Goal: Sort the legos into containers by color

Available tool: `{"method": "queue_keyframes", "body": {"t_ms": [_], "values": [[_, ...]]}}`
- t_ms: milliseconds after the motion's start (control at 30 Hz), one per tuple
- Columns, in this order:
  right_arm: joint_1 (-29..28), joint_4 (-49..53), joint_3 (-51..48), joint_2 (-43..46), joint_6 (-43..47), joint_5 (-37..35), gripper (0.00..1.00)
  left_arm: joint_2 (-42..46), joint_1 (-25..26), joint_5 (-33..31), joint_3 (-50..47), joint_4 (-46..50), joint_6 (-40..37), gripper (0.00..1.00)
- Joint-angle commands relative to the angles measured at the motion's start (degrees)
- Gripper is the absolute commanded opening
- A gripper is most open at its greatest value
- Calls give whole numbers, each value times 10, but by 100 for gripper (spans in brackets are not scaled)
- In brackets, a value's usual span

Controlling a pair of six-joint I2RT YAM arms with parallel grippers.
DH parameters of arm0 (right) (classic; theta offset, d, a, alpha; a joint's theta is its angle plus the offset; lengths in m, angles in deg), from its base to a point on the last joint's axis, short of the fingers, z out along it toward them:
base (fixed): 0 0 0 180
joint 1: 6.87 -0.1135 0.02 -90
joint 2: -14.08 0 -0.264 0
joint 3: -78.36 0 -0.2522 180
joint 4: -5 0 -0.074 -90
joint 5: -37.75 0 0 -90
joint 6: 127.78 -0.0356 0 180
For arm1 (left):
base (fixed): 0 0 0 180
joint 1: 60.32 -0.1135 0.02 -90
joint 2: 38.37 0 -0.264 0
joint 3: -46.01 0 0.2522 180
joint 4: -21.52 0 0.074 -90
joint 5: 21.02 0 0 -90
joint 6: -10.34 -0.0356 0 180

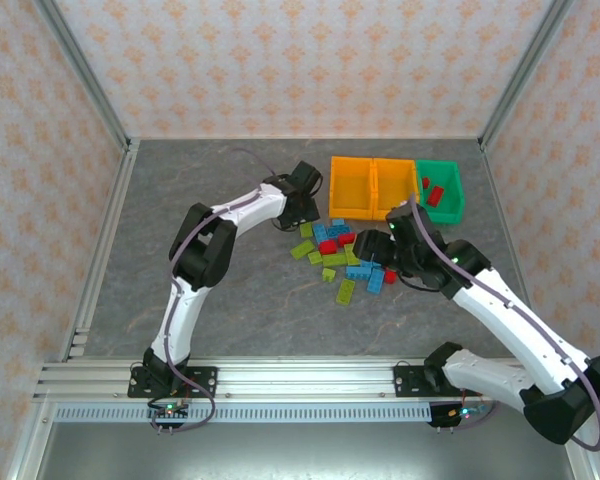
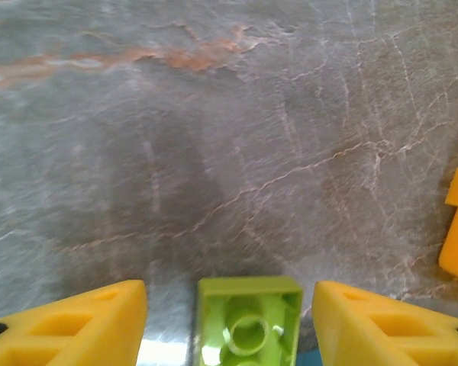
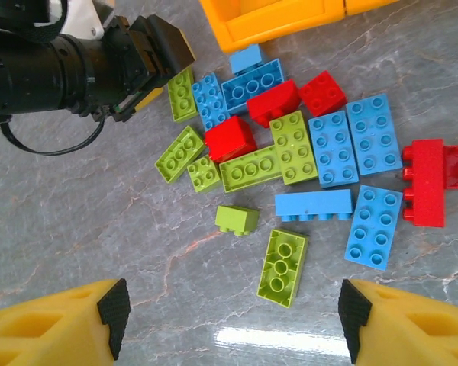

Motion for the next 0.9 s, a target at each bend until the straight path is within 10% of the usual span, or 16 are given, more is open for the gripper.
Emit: {"method": "queue_keyframes", "body": {"t_ms": [0,533,867], "values": [[-2,24,-3,9,-3,-39,75,-15,7,12,30,44,-15,55],[-2,15,-3,8,-14,-59,76,79,15,-21,-42,41,-80,25],[-2,12,-2,20,-29,-86,76,154,79,-104,3,-26,-155,26]]}}
